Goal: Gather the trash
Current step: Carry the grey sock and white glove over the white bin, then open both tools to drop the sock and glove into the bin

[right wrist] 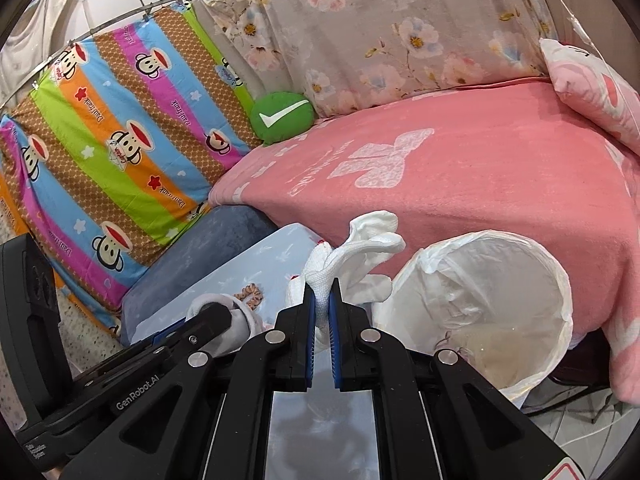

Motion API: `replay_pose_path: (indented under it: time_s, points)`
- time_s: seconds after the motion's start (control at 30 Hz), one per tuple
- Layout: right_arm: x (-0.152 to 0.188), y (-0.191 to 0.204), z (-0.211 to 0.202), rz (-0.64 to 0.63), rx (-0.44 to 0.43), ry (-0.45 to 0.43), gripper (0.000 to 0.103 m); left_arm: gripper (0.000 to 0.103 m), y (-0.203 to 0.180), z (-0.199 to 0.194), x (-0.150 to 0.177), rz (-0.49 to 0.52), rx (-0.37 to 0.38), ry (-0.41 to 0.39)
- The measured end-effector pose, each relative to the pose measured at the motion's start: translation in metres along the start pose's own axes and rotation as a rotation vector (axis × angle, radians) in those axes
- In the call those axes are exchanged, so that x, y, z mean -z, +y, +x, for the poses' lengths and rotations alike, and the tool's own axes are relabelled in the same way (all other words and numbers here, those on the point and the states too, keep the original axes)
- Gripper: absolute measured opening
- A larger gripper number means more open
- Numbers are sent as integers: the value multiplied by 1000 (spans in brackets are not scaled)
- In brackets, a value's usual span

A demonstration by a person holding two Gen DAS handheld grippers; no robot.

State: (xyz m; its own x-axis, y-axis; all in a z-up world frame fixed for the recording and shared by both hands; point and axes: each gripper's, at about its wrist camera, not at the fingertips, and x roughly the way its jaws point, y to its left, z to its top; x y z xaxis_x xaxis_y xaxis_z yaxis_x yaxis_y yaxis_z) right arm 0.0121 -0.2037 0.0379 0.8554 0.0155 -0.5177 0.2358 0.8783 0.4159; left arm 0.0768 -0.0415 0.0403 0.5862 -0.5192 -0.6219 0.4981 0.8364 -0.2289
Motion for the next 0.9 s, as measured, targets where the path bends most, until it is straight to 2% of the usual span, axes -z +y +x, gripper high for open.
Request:
replay_pose_path:
  time_s: [0.47, 0.77, 0.87, 0.9]
  points:
    - [-9, -64, -27, 84, 84, -49, 7, 26, -62, 31, -4, 85, 102, 53]
    - [-12, -86, -30, 116, 115, -61, 7, 27, -90, 45, -8, 146, 127, 59]
    - [-13, -90, -29, 120, 122, -63, 7, 35, -94, 49, -13, 145, 141, 57]
    - [-14, -92, -29, 122, 125, -64, 7, 42, -95, 49, -14, 141, 142, 49]
